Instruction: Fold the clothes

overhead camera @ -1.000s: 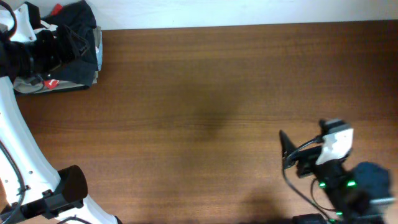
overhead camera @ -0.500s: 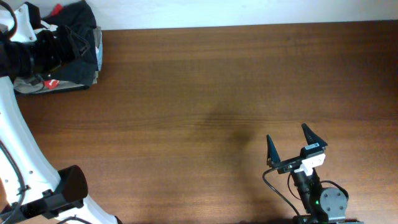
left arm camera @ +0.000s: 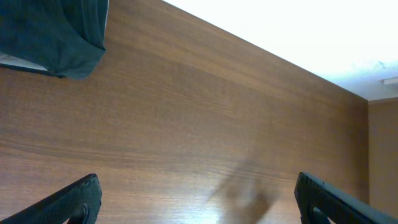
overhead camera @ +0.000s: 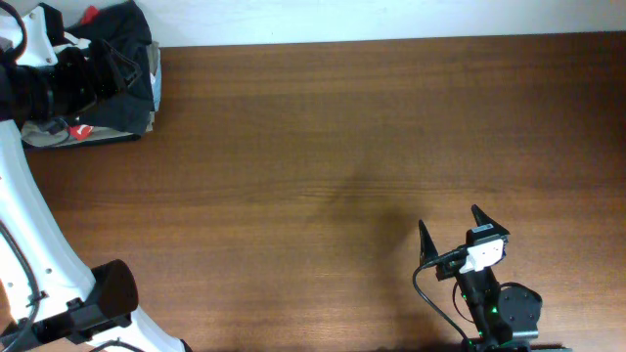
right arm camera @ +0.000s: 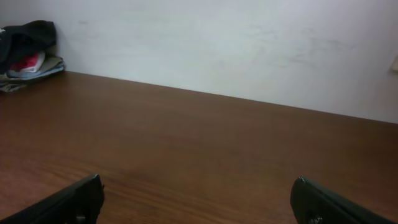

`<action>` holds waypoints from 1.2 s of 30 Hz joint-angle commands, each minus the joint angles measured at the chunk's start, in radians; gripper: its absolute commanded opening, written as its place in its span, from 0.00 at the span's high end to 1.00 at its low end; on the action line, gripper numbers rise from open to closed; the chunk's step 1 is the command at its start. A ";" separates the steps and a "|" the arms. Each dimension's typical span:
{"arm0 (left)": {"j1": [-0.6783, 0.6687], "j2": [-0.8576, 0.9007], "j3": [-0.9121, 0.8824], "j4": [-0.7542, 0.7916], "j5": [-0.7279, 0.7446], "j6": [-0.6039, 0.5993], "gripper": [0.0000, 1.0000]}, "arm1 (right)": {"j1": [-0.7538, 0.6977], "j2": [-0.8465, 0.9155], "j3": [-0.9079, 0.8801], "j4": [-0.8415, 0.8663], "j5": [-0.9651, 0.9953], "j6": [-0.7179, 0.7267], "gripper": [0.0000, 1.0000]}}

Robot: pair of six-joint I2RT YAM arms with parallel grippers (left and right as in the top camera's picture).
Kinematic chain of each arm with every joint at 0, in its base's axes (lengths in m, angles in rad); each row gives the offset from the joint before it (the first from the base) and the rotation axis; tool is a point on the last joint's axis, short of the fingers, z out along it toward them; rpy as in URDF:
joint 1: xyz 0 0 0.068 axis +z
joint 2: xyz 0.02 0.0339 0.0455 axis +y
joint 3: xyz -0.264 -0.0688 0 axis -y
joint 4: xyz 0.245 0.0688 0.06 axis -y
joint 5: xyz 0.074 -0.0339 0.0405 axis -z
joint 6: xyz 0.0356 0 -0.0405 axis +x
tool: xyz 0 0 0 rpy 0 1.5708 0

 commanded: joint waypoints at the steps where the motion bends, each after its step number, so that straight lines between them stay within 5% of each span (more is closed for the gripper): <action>1: 0.006 -0.008 0.002 0.000 0.000 0.009 0.01 | -0.008 -0.011 -0.005 -0.008 0.017 -0.002 0.01; 23: 0.006 -0.008 0.002 -0.001 -0.013 0.010 0.01 | -0.008 -0.010 -0.005 -0.008 0.017 -0.002 0.01; 28: -0.064 -0.041 -0.041 -0.001 -0.111 0.014 0.01 | -0.008 -0.011 -0.005 -0.008 0.017 -0.002 0.01; 32: -0.199 -0.199 -0.264 0.060 -0.347 0.013 0.01 | -0.008 -0.011 -0.005 -0.008 0.017 -0.002 0.01; 36: -0.330 -0.468 -0.746 0.366 -0.455 0.047 0.01 | -0.008 -0.011 -0.005 -0.008 0.017 -0.002 0.01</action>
